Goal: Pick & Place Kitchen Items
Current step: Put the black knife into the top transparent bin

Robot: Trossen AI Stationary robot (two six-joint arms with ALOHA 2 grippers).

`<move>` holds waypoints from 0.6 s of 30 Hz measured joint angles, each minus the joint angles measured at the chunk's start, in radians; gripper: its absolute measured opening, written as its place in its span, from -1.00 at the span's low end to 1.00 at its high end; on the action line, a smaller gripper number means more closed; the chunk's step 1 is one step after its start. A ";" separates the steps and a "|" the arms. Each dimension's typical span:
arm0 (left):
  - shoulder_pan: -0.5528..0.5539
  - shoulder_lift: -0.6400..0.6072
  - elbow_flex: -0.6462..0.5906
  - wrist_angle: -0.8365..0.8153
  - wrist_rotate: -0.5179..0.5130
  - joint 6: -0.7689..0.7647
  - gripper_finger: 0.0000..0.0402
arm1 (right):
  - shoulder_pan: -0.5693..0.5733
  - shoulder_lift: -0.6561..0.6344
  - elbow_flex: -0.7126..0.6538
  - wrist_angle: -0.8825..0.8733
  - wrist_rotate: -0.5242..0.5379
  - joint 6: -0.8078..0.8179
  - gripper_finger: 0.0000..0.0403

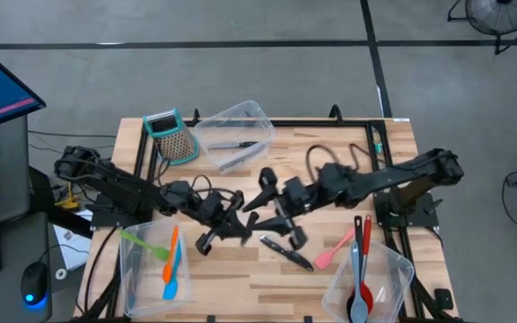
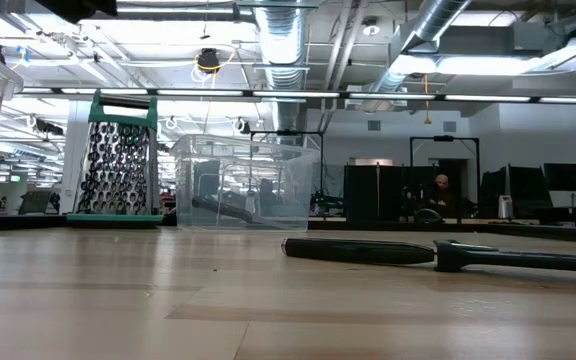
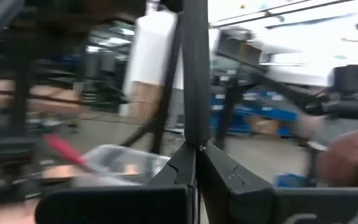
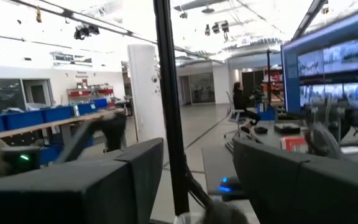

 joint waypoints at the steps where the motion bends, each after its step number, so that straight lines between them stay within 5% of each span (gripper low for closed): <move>1: 0.007 -0.024 -0.011 -0.024 -0.034 0.014 -1.00 | 0.001 -0.021 0.000 -0.016 0.000 0.000 -0.06; 10: 0.086 -0.279 -0.058 -0.478 -0.579 0.226 -1.00 | 0.055 -0.220 0.001 -0.265 0.107 -0.031 -0.15; 18: 0.267 -0.332 -0.057 -0.577 -0.575 0.275 -1.00 | 0.128 -0.224 0.002 -0.356 0.255 -0.076 -0.29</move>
